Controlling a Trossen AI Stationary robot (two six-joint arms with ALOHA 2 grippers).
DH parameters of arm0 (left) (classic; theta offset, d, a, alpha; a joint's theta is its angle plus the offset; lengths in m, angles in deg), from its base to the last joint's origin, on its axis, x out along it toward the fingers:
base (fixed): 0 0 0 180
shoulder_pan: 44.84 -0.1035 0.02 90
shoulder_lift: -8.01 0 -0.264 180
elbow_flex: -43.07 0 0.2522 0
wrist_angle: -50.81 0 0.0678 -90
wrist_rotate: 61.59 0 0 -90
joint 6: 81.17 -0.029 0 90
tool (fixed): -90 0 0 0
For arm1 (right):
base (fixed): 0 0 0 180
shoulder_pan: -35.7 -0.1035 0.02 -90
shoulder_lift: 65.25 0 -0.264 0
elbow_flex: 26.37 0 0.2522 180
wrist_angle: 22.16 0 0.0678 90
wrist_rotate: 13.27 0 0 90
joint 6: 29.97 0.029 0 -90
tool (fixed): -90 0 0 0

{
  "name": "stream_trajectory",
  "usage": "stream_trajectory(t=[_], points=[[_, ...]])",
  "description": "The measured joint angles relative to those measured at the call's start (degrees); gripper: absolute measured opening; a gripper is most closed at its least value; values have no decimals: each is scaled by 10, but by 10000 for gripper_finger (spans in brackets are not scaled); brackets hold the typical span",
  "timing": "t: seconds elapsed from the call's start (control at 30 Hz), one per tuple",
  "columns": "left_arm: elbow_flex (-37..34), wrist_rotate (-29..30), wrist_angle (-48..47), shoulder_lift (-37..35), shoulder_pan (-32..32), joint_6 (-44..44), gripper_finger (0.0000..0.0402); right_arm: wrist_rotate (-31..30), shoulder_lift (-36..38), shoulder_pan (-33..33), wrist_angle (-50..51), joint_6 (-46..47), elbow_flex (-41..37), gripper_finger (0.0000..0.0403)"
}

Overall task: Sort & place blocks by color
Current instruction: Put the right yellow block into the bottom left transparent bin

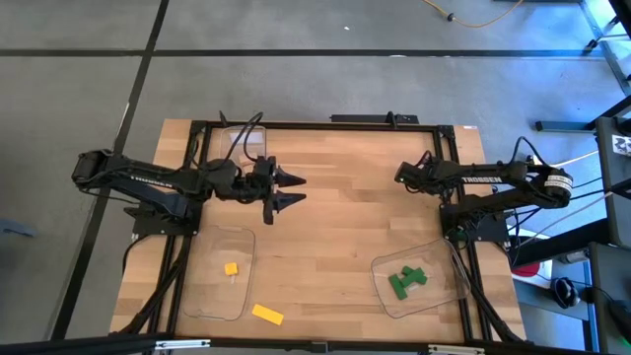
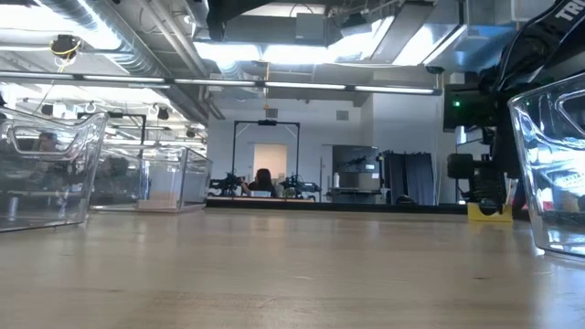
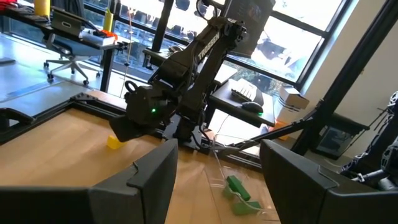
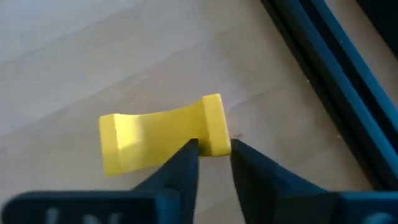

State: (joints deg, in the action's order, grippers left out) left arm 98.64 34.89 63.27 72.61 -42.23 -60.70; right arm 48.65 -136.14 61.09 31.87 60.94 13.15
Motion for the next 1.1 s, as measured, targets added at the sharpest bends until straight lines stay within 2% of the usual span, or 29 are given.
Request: stream_trajectory(t=[0.17, 0.3, 0.53, 0.7, 0.8, 0.9, 1.0, 1.1], points=[[0, 0, 0, 0, 0, 0, 220, -8, 5, 0, -2, -63, 2, 24], [0, 0, 0, 0, 0, 0, 220, 5, 28, -1, 3, -117, 2, 24], [0, -15, 0, 0, -1, 0, 220, 75, 132, -24, -8, -311, 18, 26], [0, -12, -4, 0, -5, -1, 220, 148, 214, -89, -151, -379, 20, 26], [0, -10, -18, 0, -11, -1, 220, 158, 232, -134, -266, -386, 20, 26], [0, -9, -26, 0, -16, -1, 220, 131, 228, -172, -377, -386, 21, 26], [0, -8, -39, 0, -17, -3, 220, 74, 214, -198, -457, -370, 21, 26], [0, 35, -43, 0, -11, -46, 220, 42, 194, -210, -502, -339, 21, 26]])
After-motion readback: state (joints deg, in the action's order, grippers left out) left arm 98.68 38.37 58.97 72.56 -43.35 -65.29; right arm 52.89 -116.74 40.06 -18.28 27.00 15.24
